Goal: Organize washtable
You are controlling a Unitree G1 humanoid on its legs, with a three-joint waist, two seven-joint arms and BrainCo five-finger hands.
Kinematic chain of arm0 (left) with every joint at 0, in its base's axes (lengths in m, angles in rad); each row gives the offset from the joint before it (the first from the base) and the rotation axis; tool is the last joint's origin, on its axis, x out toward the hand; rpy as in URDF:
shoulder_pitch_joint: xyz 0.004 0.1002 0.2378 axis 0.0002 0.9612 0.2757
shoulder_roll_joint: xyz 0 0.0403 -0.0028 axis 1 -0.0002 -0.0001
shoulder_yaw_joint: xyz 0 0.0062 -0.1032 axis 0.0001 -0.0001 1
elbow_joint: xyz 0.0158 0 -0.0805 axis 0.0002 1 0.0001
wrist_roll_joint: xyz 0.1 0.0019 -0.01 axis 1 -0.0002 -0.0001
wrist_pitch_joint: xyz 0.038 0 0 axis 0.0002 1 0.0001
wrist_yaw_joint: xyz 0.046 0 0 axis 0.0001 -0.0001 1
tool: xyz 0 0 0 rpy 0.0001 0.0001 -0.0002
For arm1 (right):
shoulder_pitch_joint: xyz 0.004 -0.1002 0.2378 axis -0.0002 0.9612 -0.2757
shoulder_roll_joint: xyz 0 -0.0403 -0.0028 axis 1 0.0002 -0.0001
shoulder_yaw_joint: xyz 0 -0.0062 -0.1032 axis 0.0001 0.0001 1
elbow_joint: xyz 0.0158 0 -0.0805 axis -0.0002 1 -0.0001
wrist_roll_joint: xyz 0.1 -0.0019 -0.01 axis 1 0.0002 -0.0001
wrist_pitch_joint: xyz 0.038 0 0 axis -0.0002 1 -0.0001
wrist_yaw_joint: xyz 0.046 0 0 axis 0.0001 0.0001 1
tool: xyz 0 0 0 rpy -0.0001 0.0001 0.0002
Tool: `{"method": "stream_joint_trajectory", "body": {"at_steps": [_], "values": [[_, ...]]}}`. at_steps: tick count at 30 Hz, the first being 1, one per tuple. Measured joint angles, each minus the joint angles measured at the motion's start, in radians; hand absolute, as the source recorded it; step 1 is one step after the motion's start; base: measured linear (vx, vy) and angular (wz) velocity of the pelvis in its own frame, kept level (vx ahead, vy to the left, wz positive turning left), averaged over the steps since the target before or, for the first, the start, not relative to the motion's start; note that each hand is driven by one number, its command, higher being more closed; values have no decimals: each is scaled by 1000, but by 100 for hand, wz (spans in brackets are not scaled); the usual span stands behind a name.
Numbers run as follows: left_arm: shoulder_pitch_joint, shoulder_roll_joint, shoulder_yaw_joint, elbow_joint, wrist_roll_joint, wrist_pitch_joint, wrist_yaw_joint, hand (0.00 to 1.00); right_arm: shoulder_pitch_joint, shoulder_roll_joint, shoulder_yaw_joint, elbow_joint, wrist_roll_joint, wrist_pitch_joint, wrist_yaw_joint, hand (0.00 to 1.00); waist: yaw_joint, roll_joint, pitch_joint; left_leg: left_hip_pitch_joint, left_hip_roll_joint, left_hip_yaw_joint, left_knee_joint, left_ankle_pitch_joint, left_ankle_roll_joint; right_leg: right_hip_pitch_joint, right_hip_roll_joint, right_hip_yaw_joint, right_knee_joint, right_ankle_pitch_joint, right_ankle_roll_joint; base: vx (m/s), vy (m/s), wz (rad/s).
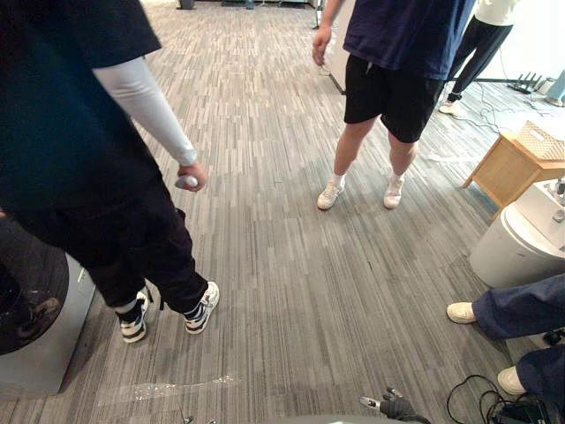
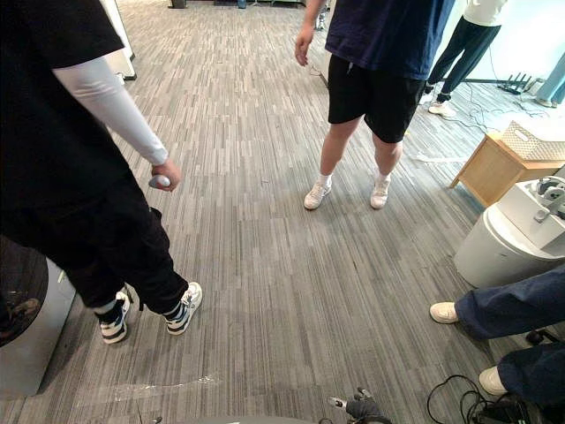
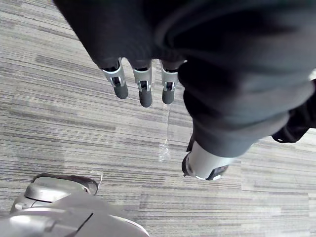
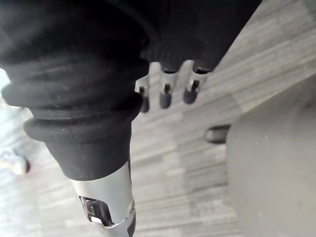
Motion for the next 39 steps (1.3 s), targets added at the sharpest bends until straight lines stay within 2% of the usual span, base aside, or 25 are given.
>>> {"method": "stream_joint_trajectory", "body": {"at_steps": [2,4,6,8,9,10,12,13,16,17,18,20,22,24,25,27,28,29,30,32,34,36,37,38,39], "values": [[2,-1,25,1,0,1,0,0,0,4,2,0,0,0,1,0,0,-2,5,-10,2,-6,22,0,0,-3,0,-6,18,-16,-3,-12,-2,16],[2,4,46,-2,0,1,0,0,-2,13,7,-1,0,-2,1,0,0,-16,21,-45,5,-21,105,-2,-3,-12,0,-10,73,-78,-39,-46,-80,28],[2,8,55,-11,-1,1,0,0,-10,8,39,-2,1,-10,4,0,1,-21,33,-140,33,-32,271,-26,-43,-43,19,-26,150,-141,-65,-74,-112,44],[5,7,58,-32,-2,2,1,0,-26,-1,53,-2,1,-12,4,0,6,-11,77,-207,76,-9,465,-26,-47,-35,38,-35,186,-171,-35,-121,-88,34],[11,4,62,-31,-2,3,2,0,-34,-5,55,-3,1,-13,2,0,21,-9,99,-253,94,14,565,-13,-80,-16,35,-36,194,-179,-25,-91,-16,9],[15,6,64,-32,-2,3,2,0,-42,1,63,-1,0,-10,-1,0,33,-23,105,-264,104,25,547,-50,-53,-15,25,-32,193,-182,-21,-29,26,10],[32,-6,60,-38,-2,3,1,0,-48,-10,68,-2,-1,-8,-1,0,33,-25,102,-305,97,22,405,-71,-53,-30,11,-37,186,-185,-16,-15,33,6],[38,-22,56,-41,-2,2,1,0,-52,-18,68,-5,0,-8,-1,0,33,0,108,-330,92,0,289,-48,-56,-47,7,-35,182,-194,-2,14,156,-12],[58,-42,55,-37,-2,0,1,0,-46,-38,81,-19,-3,-6,3,0,62,24,89,-341,61,37,204,-18,-31,-78,7,13,238,-227,29,222,146,-23],[61,-32,54,-37,-2,1,0,0,-31,-30,72,-16,-4,-5,2,0,55,-1,89,-335,29,56,203,-11,-10,-68,-14,19,336,-290,49,328,87,3],[65,-27,63,-38,-2,2,-1,0,-33,-28,67,-12,-6,-3,2,0,62,-11,87,-337,7,80,227,-20,68,-74,-37,30,424,-362,61,307,88,4],[59,-24,64,-38,-1,2,-1,0,-31,-16,48,-18,-9,-1,4,0,53,-17,86,-324,-18,84,273,-61,131,-108,-50,63,631,-404,105,229,95,2],[45,-8,63,-37,-1,3,-1,0,-22,-6,36,-19,-9,0,5,0,55,-38,82,-284,-42,86,288,-108,140,-155,-51,119,817,-384,124,226,89,6],[46,9,51,-39,-1,9,-1,0,-17,10,28,-27,-7,0,5,0,44,-56,85,-181,-68,66,243,-140,137,-230,-51,141,1065,-218,110,273,38,16],[46,13,49,-39,-1,10,-1,0,-10,12,27,-36,-7,-2,7,0,40,-59,82,-143,-70,49,228,-143,141,-238,-49,124,1115,-203,92,424,-8,35],[49,25,47,-38,0,15,0,0,-5,24,-2,-44,-4,-11,7,0,20,-69,77,-25,-54,11,157,-142,145,-278,-44,27,1212,-268,10,417,-62,47],[48,26,49,-38,1,16,0,0,-5,25,-10,-44,-2,-13,7,0,17,-68,76,3,-48,-4,138,-143,146,-295,-39,-4,1206,-290,2,394,-90,39],[42,24,57,-38,3,20,0,0,-11,24,-22,-45,1,-21,10,0,9,-63,78,60,-29,-21,92,-142,146,-338,-14,-60,1166,-340,-41,440,-89,33],[44,15,72,-31,8,24,0,0,-19,22,-31,-59,3,-23,21,0,-9,-36,77,115,21,-30,44,-142,146,-371,44,-88,1056,-376,-86,574,-96,33],[38,3,73,-32,11,21,-1,0,-20,14,-28,-83,3,-34,24,0,-28,-3,68,157,82,-45,-2,-136,136,-428,113,-130,832,-369,-82,388,-60,28],[2,-6,78,-32,21,21,-2,0,-32,7,-27,-84,25,-35,22,0,-35,-13,71,200,101,-59,-24,-129,106,-529,153,-100,477,-217,-61,549,-112,21],[5,8,86,-33,21,20,-1,0,-33,19,-25,-81,31,-30,15,0,-53,-45,68,255,76,-80,-22,-127,53,-539,148,-72,288,-100,-50,698,-180,26],[3,5,119,-30,28,22,-2,0,-30,23,-32,-81,37,-29,6,0,-63,-45,62,288,78,-114,15,-131,43,-527,148,-73,284,73,-115,718,-186,33],[-11,-5,151,-31,32,21,-2,0,-36,20,-47,-78,35,-27,7,0,-61,-21,57,292,107,-123,52,-111,10,-520,162,-95,315,113,-133,872,-228,18],[-28,-24,173,-35,41,18,-2,0,-42,23,-51,-79,33,-27,5,0,-56,-4,51,269,139,-131,112,-62,-44,-512,189,-108,338,76,-156,566,-146,2]]}}
